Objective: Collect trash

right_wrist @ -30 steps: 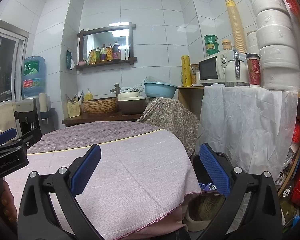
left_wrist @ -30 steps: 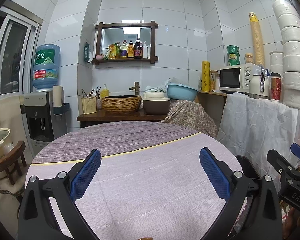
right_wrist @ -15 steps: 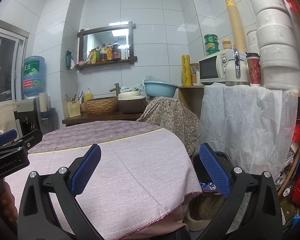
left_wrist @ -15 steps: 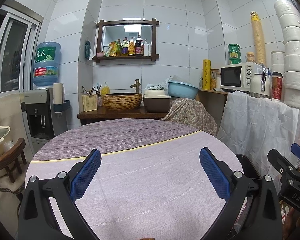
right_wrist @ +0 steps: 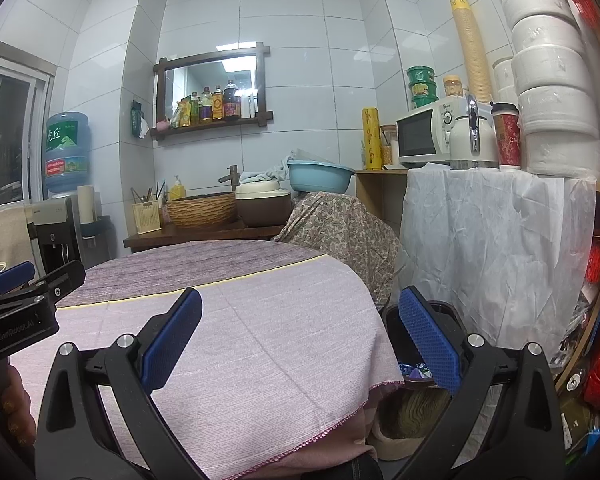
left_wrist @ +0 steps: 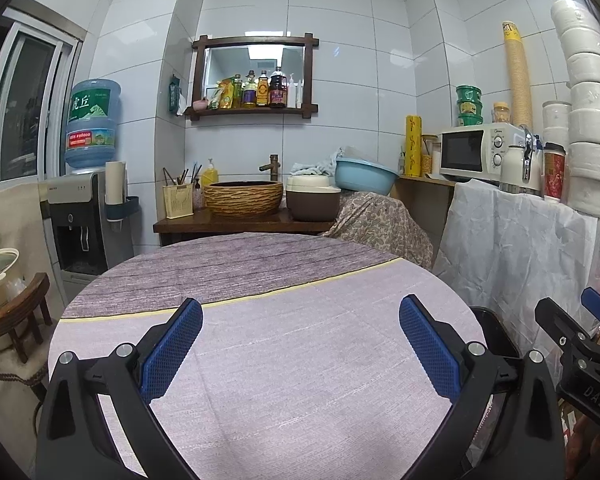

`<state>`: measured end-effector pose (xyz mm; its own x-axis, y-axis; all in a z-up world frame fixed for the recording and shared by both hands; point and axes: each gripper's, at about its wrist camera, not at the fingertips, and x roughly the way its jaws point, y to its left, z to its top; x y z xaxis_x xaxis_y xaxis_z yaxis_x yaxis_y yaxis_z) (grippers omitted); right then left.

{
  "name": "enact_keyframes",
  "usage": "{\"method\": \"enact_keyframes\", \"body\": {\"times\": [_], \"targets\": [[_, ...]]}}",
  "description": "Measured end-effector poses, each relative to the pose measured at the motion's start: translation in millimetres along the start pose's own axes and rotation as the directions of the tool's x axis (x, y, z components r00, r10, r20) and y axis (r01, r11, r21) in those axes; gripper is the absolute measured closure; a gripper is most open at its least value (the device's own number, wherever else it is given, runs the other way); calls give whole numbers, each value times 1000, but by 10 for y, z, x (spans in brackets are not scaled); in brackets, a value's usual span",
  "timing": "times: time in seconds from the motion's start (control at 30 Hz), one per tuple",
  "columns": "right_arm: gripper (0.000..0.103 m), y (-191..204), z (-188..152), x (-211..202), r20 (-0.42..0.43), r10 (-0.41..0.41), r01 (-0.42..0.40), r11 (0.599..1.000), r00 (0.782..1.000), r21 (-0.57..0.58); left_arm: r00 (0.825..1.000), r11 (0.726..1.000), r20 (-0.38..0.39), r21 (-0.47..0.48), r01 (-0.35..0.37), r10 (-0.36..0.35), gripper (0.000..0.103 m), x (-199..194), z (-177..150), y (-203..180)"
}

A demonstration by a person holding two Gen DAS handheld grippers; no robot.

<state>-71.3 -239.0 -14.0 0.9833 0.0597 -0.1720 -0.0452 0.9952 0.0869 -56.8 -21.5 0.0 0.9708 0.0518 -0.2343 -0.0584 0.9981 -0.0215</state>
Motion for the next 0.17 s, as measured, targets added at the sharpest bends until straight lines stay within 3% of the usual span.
{"method": "enact_keyframes", "body": {"times": [0.17], "targets": [[6, 5, -2, -1, 0, 0, 0, 1000, 1000, -1, 1000, 1000, -6, 2, 1, -1, 5, 7, 4, 2]]}}
